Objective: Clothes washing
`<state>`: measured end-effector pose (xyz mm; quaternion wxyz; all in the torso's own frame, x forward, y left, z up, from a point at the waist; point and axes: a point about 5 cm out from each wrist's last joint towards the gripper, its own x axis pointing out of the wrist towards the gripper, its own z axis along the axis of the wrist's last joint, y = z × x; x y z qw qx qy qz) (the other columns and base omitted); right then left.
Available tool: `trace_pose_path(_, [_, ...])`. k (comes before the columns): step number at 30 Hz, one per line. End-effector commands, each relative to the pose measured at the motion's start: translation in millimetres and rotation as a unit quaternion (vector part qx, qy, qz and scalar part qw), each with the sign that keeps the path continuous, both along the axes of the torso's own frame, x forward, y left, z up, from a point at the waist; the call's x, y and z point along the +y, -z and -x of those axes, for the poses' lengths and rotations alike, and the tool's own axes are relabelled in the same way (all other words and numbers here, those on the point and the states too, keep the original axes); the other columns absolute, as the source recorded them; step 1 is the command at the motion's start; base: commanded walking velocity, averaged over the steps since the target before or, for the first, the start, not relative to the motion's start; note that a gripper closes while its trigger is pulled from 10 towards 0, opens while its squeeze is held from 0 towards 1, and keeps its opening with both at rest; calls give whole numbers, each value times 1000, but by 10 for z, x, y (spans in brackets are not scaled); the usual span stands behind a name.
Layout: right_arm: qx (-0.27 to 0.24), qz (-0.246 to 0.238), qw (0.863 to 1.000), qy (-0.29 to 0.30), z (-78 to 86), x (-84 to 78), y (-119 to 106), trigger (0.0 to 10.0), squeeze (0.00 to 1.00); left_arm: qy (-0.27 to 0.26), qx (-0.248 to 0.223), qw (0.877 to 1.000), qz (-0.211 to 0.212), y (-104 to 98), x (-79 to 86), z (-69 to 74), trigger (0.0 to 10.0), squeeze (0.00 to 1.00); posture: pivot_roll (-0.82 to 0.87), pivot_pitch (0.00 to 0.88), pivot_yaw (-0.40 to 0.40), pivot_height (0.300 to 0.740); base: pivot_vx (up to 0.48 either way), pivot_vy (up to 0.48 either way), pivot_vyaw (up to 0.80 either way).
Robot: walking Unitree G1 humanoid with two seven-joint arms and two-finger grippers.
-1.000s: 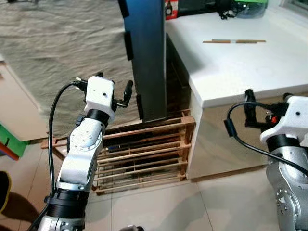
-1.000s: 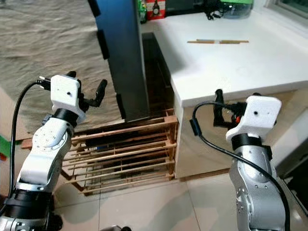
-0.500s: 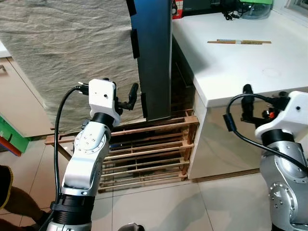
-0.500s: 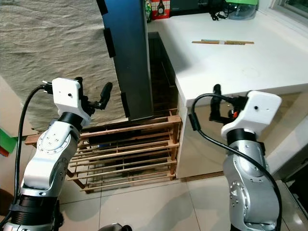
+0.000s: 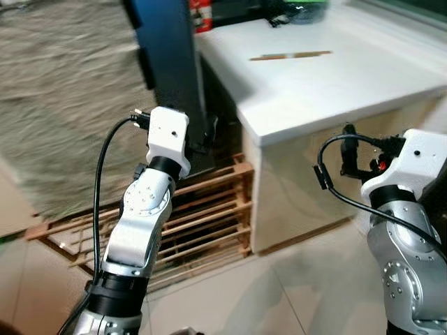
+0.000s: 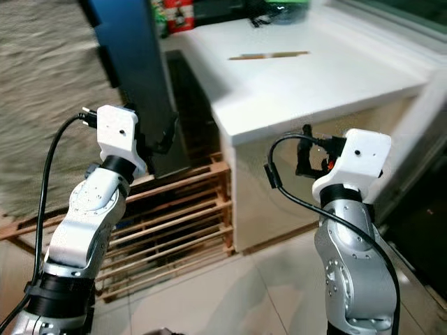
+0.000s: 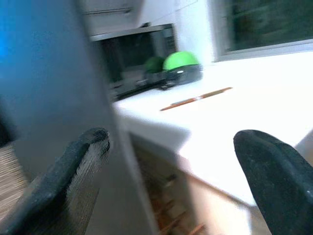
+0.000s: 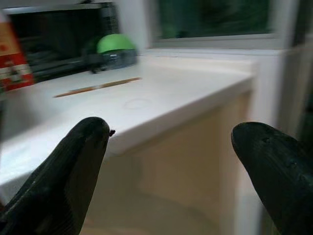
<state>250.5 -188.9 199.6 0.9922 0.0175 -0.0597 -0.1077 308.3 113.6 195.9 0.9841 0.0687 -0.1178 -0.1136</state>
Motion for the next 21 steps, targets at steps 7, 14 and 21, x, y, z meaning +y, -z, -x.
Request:
trace_pose_path(7, [29,6,999,29,77,-10,124,10000,0,20,11,1000,-4,9,6,-13,10000,0,-90,0,126,740,0,0,-800])
trace_pose_path(14, [50,23,998,26,51,12,201,10000,0,9,10,1000,-11,30,38,11,10000,0,-57,0,88,740,0,0,-800])
trace_pose_path(21, [62,29,998,-1,-46,67,238,10000,0,-19,20,999,-21,97,153,86,10000,0,-2,0,18,740,0,0,-800])
